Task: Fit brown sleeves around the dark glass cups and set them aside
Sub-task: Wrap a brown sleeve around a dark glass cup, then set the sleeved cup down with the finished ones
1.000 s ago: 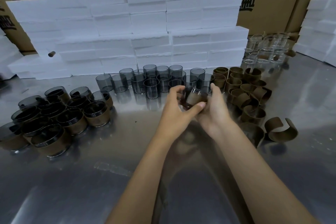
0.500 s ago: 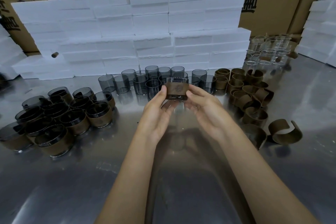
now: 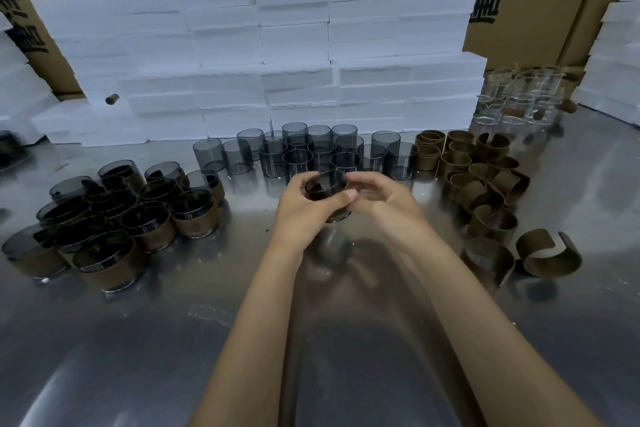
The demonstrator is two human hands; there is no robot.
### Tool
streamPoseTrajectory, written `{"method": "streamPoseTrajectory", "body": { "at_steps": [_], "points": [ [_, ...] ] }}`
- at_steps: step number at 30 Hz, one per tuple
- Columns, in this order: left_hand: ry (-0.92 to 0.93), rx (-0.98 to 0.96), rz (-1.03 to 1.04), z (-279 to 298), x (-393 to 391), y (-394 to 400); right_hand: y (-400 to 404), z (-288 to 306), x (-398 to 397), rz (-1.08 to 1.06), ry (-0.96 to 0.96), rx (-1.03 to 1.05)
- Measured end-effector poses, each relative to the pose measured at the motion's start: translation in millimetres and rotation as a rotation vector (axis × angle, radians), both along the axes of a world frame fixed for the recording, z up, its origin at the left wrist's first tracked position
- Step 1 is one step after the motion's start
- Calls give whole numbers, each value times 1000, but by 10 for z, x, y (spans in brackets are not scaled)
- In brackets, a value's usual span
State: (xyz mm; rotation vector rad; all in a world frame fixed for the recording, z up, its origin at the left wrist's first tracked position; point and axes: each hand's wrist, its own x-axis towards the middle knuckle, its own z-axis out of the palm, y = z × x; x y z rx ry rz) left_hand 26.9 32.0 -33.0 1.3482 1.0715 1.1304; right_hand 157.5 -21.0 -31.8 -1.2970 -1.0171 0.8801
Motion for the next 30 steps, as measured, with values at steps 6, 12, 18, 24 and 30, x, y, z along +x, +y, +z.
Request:
{"method": "streamPoseTrajectory", "body": {
  "at_steps": [6,12,18,24,30],
  "points": [
    [476,-49,230,-51,-124,109,62,-116,-59,-72,-187,-117],
    [873,50,471,18,-296,75,53,-124,-51,-70,-209,-119],
    [681,468,479,29,-170,-2,93,-176,-9,-112,-226,-152],
    [485,137,249,-41,-96,3,123,-237,36,-129,-186,-173],
    [378,-6,411,-62,-276,153,121,-238,71,-152,-103,-203]
  ]
}}
